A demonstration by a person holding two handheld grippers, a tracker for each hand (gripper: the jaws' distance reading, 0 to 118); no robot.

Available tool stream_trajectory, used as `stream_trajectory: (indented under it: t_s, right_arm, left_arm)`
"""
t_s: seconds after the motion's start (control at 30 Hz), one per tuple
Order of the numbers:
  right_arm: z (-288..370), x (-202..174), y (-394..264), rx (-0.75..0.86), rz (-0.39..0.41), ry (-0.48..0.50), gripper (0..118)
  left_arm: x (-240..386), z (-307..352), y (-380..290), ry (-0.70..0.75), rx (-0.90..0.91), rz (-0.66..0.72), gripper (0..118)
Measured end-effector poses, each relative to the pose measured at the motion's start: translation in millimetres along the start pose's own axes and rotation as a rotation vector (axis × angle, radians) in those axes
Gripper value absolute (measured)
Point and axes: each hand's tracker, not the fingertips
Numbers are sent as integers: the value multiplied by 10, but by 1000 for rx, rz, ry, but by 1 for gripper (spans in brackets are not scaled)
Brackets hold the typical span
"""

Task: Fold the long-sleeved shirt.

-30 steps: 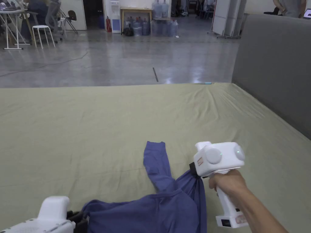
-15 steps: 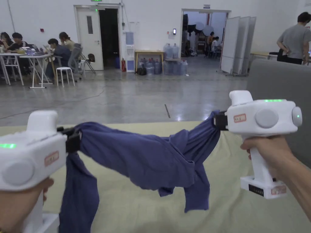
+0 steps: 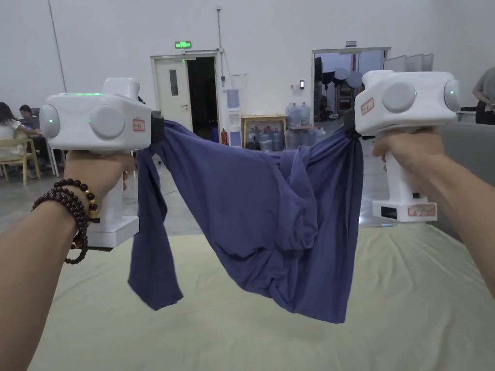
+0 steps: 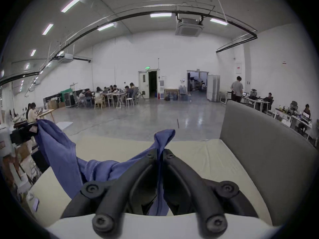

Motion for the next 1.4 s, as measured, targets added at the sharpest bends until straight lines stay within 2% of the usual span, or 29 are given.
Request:
stream_trajectory:
  t_s: [0.13, 0.33, 0.43, 0.67, 0.77, 0.9, 1.03, 1.1, 1.2, 1.27, 1.4]
  right_arm:
    - [-130, 8, 49, 5, -20, -4, 5]
    - [-379, 56, -338, -7, -21, -6, 5]
    - [-607, 94, -831, -70, -25, 1, 5]
    - [-1091, 153, -2456, -316, -85, 20, 5]
    - [-1068, 208, -2808, -359, -95, 22, 5]
    - [-476, 278, -2904, -319, -86, 74, 5]
    - [479, 315, -3173, -300, -72, 133, 5]
    - [896, 315, -3445, -302, -76, 136, 5]
    - [1469, 269, -3973, -349, -46, 135, 5]
    - [1785, 258, -4381, -441, -42, 155, 5]
    - [2206, 181, -5087, -605, -50, 138, 5]
  left_arm:
    - [38, -132, -68, 6, -3, -10, 13]
    - [-4, -502, -604, -25, -59, 8, 13]
    - [48, -616, -1121, -29, -124, -6, 13]
    - [215, -769, -2674, -101, -360, 36, 13]
    - [271, -605, -2973, -119, -384, 29, 13]
    - [185, -115, -3055, -179, -350, 64, 13]
    - [202, 775, -3249, -186, -308, 21, 13]
    - [230, 1230, -3475, -191, -313, 68, 13]
    - [339, 1946, -3920, -191, -338, 86, 13]
    - [434, 2351, -4258, -189, -405, 58, 13]
    - [540, 2851, -4871, -219, -539, -2, 13]
